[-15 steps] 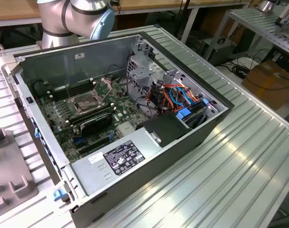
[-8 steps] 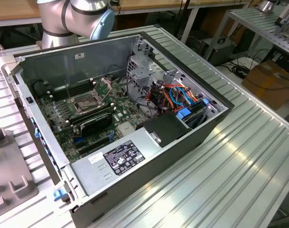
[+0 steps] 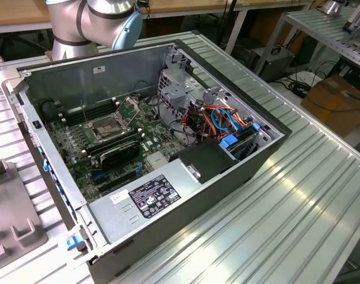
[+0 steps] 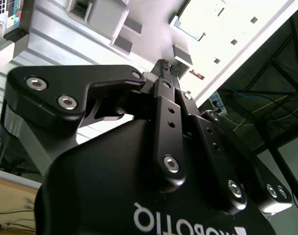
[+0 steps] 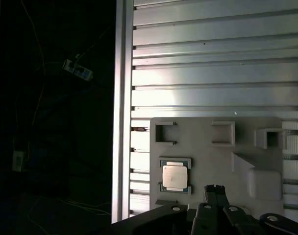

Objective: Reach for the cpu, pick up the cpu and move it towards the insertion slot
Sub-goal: 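Reach for the cpu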

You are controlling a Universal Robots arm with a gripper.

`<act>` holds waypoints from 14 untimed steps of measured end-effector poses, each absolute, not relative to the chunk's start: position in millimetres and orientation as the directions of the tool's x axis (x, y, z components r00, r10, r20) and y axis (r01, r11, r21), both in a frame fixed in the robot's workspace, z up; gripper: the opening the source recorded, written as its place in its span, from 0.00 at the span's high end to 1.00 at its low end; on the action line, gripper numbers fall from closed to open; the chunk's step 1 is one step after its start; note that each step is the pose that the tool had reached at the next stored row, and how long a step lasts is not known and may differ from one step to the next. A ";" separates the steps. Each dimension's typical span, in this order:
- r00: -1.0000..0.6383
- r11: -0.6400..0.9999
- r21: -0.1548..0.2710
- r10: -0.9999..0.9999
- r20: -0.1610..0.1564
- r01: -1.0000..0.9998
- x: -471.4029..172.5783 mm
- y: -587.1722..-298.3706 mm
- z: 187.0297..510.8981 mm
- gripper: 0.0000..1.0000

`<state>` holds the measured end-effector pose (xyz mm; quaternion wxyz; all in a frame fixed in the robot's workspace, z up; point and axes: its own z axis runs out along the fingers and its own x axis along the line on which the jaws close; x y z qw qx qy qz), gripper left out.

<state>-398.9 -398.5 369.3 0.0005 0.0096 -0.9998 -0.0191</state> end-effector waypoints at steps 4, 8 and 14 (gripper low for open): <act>-1.000 0.999 0.038 -0.019 0.001 -0.019 -400.0 -398.5 369.3 0.89; -1.000 0.999 0.038 -0.019 0.001 -0.019 -401.5 -398.5 369.3 0.89; -1.000 0.999 0.038 -0.019 0.001 -0.019 -404.7 -398.4 369.3 0.89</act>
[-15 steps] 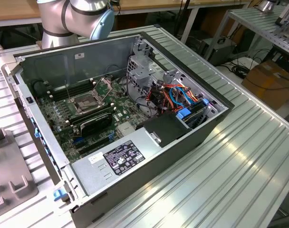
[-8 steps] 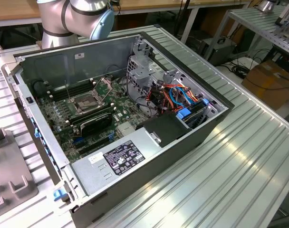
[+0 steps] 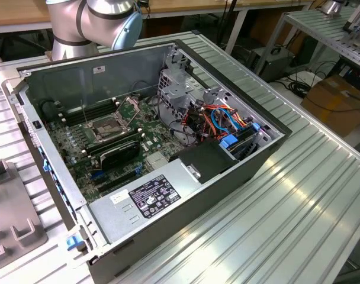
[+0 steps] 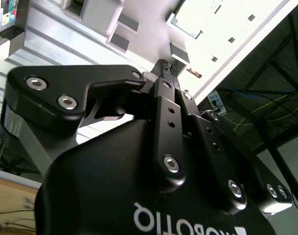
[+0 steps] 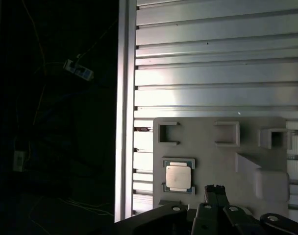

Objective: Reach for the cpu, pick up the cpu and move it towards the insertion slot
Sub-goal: 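Reach for the cpu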

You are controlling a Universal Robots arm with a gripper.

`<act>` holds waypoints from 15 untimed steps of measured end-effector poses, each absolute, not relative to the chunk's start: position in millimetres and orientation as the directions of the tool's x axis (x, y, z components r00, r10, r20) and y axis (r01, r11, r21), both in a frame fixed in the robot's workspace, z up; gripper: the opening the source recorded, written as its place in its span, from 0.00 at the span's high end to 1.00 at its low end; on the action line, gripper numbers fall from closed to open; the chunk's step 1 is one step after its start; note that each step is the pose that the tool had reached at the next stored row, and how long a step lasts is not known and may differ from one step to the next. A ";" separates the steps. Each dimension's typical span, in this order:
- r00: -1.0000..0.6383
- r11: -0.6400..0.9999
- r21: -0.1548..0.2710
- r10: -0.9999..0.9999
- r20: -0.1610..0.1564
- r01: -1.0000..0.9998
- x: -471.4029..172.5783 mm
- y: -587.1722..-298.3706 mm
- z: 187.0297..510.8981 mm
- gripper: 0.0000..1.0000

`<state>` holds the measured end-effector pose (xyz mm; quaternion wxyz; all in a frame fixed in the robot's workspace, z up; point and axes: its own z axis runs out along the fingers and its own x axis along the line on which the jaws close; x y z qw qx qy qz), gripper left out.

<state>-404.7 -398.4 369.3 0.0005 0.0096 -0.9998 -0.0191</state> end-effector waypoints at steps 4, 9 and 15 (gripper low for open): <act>-1.000 0.999 0.038 -0.019 0.001 -0.019 -406.4 -398.5 369.3 0.89; -1.000 0.999 0.038 -0.019 0.001 -0.019 -413.3 -398.5 369.3 0.89; -1.000 0.999 0.038 -0.019 0.001 -0.019 -417.5 -398.5 369.3 0.89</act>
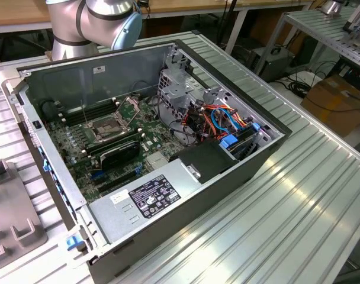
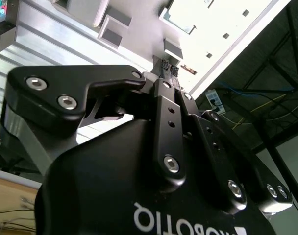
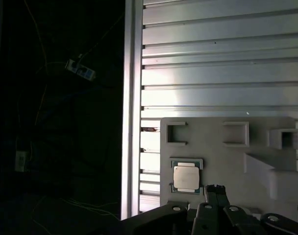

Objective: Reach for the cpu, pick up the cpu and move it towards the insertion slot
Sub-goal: 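Reach for the cpu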

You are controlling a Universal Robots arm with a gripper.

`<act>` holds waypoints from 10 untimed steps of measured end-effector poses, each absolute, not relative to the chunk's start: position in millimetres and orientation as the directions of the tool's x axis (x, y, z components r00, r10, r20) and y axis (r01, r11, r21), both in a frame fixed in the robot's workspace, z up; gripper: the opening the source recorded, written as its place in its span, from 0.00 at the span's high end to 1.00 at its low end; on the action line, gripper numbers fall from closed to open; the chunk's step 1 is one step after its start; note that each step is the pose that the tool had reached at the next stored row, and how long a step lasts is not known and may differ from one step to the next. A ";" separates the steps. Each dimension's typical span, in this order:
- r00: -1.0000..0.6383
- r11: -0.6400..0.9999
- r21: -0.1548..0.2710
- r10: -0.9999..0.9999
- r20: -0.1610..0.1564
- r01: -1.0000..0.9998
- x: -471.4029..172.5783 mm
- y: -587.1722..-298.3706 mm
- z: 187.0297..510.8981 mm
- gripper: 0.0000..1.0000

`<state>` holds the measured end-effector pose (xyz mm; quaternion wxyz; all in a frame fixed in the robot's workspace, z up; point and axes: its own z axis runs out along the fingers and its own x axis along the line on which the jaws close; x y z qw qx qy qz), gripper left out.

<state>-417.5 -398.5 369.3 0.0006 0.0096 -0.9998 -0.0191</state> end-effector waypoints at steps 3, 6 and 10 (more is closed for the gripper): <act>-1.000 0.999 0.038 -0.019 0.001 -0.019 -419.3 -398.5 369.2 0.89; -1.000 0.999 0.038 -0.019 0.003 -0.019 -422.8 -398.4 369.1 0.89; -1.000 0.999 0.038 -0.026 0.004 -0.025 -441.1 -399.7 368.7 0.89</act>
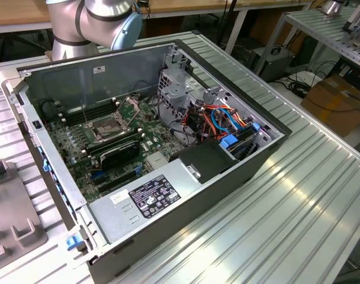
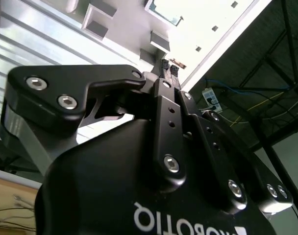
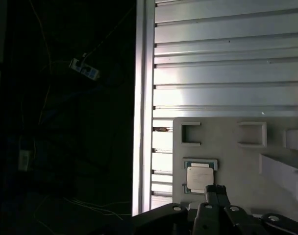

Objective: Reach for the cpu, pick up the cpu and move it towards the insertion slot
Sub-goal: 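Reach for the cpu, then pick up the cpu and move it towards the insertion slot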

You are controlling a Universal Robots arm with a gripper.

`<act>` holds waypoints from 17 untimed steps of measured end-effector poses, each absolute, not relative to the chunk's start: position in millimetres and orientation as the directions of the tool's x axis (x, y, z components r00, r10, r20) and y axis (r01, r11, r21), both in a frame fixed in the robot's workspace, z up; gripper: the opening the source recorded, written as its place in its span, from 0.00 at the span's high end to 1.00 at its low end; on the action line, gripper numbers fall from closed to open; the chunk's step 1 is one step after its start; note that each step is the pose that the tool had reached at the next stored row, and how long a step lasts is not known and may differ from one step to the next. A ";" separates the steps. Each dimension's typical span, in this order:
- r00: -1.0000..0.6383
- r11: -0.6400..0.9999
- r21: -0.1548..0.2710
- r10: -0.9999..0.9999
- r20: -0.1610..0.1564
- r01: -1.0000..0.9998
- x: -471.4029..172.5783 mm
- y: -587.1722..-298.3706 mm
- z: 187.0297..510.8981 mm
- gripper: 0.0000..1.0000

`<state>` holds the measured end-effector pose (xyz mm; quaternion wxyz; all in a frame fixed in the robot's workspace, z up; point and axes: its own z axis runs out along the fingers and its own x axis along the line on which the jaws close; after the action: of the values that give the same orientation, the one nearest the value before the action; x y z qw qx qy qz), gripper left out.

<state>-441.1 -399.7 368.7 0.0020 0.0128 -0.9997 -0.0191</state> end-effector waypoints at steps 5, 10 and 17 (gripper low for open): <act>-0.999 0.999 0.038 -0.032 0.004 -0.032 -452.8 -402.5 367.5 0.89; -0.999 0.999 0.038 -0.032 0.004 -0.032 -453.6 -402.5 367.6 0.89; -0.999 0.999 0.038 -0.032 0.004 -0.032 -454.3 -402.6 367.5 0.89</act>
<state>-454.3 -402.6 367.5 0.0021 0.0161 -0.9997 -0.0191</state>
